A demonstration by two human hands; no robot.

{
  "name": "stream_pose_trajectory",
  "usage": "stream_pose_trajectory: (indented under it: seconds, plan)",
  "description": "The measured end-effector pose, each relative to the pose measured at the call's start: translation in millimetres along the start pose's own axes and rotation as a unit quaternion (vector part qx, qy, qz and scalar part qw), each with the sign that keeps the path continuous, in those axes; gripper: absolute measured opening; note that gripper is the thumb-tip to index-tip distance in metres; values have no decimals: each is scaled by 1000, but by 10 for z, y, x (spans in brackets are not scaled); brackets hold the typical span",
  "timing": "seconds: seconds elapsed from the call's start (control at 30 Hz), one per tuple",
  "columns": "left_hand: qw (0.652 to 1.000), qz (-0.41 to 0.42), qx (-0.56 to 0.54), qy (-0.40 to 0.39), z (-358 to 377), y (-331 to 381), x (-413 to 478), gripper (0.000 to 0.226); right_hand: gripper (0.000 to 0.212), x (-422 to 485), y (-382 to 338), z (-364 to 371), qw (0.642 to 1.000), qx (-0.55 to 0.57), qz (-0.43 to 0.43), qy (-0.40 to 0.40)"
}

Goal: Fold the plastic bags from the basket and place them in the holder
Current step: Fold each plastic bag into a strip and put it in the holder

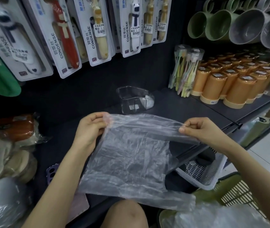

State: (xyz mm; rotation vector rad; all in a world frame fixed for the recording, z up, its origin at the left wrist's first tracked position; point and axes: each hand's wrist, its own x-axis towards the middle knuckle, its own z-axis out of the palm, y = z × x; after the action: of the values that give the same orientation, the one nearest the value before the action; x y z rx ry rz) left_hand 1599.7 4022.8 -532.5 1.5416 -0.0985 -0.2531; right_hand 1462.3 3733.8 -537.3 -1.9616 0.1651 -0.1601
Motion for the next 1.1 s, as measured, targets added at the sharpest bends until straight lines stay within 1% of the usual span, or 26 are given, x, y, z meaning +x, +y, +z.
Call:
stream_pose_trajectory:
  seconds: [0.07,0.13,0.27,0.37,0.47,0.53,0.57,0.6,0.67,0.7,0.77,0.8,0.83,0.87,0.9,0.97,1.03,1.1]
  plan:
    - [1000,21,15,-6,6,28,-19,26,26,-35,-38,-7,1000,-11,-10,6]
    - [1000,24,-1,-13,23,44,-43,19,21,-57,-74,-11,1000,-19,-18,13]
    - [998,-2,-48,32,72,28,-60,14,21,-99,-126,-4,999,-26,-27,21]
    - [996,-14,-70,45,91,36,-83,10,26,-165,-135,-29,998,-48,-32,9]
    - [992,-19,-121,42,63,90,-87,8,32,-236,-89,-135,995,-96,-23,-12]
    - [991,-6,-125,35,19,123,-68,11,46,-293,-42,-218,988,-149,-18,-27]
    - [993,5,-118,28,-3,132,-57,12,53,-323,-43,-250,986,-163,-19,-36]
    - [994,17,-110,19,-19,135,-50,13,53,-351,-54,-276,987,-155,-20,-39]
    - [996,58,-72,15,-52,114,-39,13,34,-400,-97,-317,994,-102,-18,-23]
    - [995,94,-24,22,-75,99,-32,13,27,-414,-112,-336,997,-76,-15,-8]
    - [982,165,87,31,-124,69,-31,15,24,-429,-112,-370,999,-30,-8,16]
    - [975,186,119,32,-139,58,-31,16,24,-433,-107,-383,1000,-17,-5,23]
    - [972,196,127,35,-140,52,-35,15,25,-438,-119,-383,1000,-14,-2,26]
    - [973,194,118,38,-130,47,-36,15,27,-436,-125,-382,1000,-19,0,25]
    - [980,175,86,41,-111,54,-38,14,28,-435,-136,-375,999,-27,1,20]
    - [995,92,-14,24,-43,95,-39,13,25,-425,-167,-354,999,-30,-6,15]
    - [997,24,-71,4,13,140,-35,14,21,-412,-186,-348,1000,10,-19,16]
    - [996,4,-92,4,33,177,-23,16,27,-399,-190,-363,998,57,-28,18]
